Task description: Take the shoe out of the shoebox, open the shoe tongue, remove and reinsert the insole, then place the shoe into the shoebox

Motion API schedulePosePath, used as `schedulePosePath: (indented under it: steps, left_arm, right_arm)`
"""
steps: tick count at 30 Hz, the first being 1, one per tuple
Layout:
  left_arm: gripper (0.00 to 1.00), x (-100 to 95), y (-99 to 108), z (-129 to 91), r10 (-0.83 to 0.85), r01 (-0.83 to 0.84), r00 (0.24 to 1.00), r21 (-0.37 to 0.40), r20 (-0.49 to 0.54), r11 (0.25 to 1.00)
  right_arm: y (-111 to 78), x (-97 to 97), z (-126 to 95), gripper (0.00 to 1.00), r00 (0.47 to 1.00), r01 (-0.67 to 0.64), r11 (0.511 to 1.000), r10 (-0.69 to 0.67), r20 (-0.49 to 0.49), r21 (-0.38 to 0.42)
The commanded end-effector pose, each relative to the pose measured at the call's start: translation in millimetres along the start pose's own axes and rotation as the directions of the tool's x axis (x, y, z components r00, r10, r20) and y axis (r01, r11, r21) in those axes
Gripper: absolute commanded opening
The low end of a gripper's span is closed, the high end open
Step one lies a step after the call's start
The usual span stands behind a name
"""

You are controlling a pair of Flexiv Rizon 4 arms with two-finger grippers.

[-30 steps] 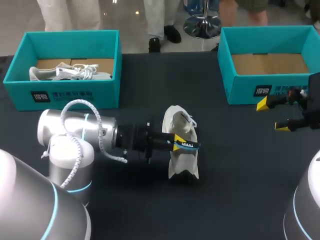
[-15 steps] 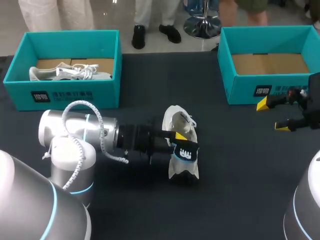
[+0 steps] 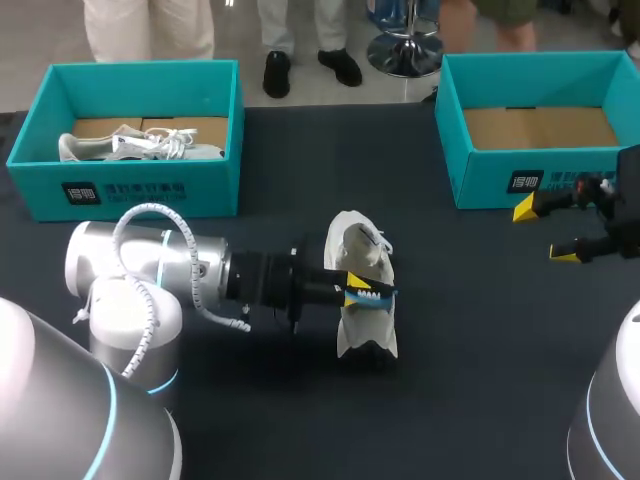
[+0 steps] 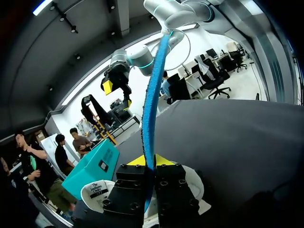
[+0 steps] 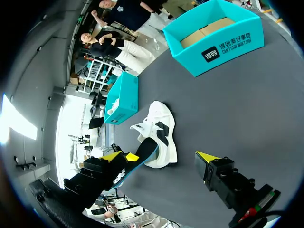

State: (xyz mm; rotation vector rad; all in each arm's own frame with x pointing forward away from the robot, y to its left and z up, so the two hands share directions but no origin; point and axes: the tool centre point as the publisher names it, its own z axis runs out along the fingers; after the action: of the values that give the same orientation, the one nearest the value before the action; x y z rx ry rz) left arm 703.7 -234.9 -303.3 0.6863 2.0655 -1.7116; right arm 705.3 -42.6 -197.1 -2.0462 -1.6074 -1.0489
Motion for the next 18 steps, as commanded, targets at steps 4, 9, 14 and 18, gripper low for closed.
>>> schedulePosePath:
  steps: [4, 9, 14, 18]
  left_arm:
    - [0.0, -2.1, 7.3, 1.3, -0.017, 0.017, 0.999, -0.019, 0.03, 1.0]
    - [0.0, -4.5, 16.2, 5.7, -0.032, 0.033, 0.999, -0.027, 0.043, 0.999]
    - [0.0, -8.6, 26.1, 9.2, -0.035, 0.037, 0.998, -0.045, 0.055, 0.998]
    - [0.0, -11.5, 31.3, 11.3, -0.03, 0.033, 0.998, -0.058, 0.049, 0.998]
  right_arm:
    - [-1.0, 0.0, -0.2, 1.0, 1.0, -0.001, 1.0, 0.001, 0.002, -0.001]
    - [-1.0, 0.0, -0.2, 1.0, 1.0, -0.001, 1.0, 0.001, 0.002, -0.001]
    - [-1.0, 0.0, -0.2, 1.0, 1.0, -0.001, 1.0, 0.001, 0.002, -0.001]
    - [-1.0, 0.0, -0.2, 1.0, 1.0, -0.001, 1.0, 0.001, 0.002, -0.001]
